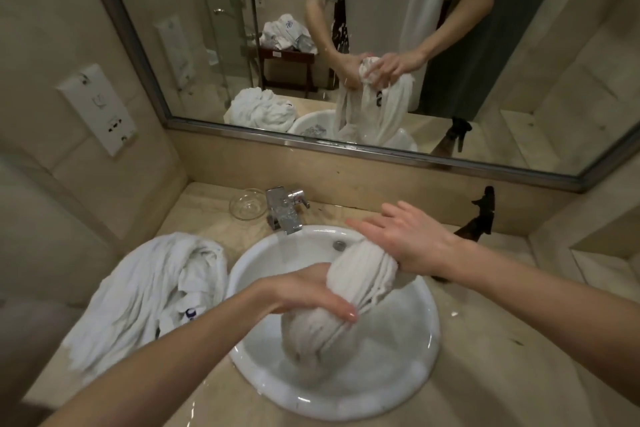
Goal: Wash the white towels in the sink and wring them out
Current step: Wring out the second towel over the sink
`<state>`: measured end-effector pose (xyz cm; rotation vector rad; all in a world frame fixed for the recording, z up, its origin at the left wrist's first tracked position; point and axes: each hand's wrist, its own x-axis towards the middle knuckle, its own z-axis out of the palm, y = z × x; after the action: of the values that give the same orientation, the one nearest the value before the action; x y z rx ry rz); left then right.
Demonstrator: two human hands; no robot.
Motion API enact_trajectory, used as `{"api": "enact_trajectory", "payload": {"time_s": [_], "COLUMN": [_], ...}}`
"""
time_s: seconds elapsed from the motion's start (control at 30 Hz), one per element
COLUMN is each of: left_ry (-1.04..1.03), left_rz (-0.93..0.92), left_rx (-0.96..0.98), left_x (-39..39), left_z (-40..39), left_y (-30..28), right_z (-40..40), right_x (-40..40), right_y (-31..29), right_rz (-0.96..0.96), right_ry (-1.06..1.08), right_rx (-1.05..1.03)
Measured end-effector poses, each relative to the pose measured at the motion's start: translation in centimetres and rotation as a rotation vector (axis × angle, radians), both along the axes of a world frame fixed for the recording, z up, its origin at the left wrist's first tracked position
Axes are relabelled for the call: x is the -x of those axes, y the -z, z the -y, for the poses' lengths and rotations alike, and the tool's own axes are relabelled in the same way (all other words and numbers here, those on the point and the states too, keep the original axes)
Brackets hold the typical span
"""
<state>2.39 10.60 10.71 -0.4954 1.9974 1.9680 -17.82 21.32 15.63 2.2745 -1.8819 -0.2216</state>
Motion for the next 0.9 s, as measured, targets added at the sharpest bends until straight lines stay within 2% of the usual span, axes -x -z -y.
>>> {"api": "enact_trajectory", "payload": {"time_s": [0.13,0.27,0.33,0.43,0.63,0.77,0.9], "left_ry": [0.099,0.183,0.26,0.291,0.098,-0.019,-0.155], "left_rz": [-0.001,0.063,0.032,0.007,-0.071,-0.15,-0.234], "left_rx": [0.472,1.265,1.439,1.529,1.524,1.519,1.493], "left_x": [0.3,0.7,1.1,1.4,1.5,1.8,2.0], "left_z": [0.9,1.0,1.6,3.1,4.1,3.8,3.2], "left_y": [-2.7,-3.7,-3.4,-2.9,-0.7,0.8,2.0], "right_z": [0.0,0.0,-0.2,-0.6,-1.4,-1.5,-1.4], "right_x": [-0.8,-1.4,-1.8,-2.6,-6.2,-8.1,-8.8], "right_y": [0.7,2.1,3.0,4.1,4.6,5.2,5.7], "right_rz": [0.17,0.448,0.639,1.015,1.68,1.941,1.985], "right_ry": [0.226,0.37,0.477,0.637,0.782,0.86,0.957], "right_rx": [-0.203,-0.447,-0.538,-0.494,-0.197,-0.062,0.023]}}
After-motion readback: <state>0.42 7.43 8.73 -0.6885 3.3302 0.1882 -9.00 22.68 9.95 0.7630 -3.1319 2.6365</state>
